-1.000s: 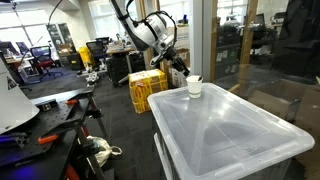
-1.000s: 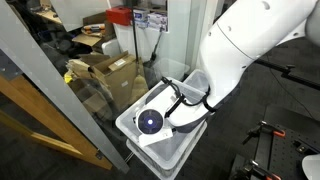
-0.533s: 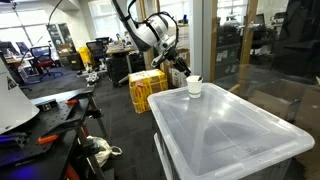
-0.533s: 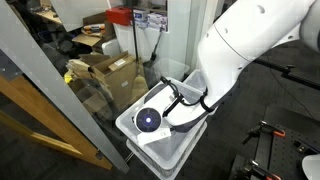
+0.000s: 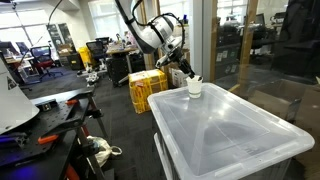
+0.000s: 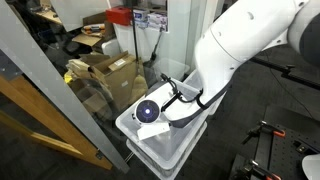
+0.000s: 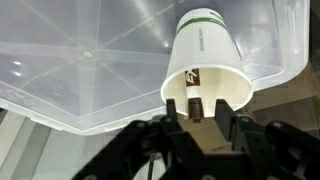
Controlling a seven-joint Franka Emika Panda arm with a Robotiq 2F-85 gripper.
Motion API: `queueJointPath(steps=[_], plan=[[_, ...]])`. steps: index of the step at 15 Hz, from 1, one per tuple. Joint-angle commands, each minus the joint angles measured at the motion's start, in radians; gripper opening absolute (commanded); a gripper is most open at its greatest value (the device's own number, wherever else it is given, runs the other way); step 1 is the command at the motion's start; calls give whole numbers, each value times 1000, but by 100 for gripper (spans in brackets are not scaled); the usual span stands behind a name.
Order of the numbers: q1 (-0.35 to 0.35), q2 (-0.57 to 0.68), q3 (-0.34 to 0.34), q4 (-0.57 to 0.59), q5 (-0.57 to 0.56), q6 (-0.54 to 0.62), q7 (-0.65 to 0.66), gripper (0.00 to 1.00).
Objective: Pick up the pen out of the white cup and place it on top of the colourless box.
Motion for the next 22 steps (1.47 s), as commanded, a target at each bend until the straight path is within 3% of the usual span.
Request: queueJointPath(steps=[1, 22], plan=[[-3, 34, -18, 48, 59, 47, -79, 46], [72, 140, -117, 195, 362, 47, -370, 47]])
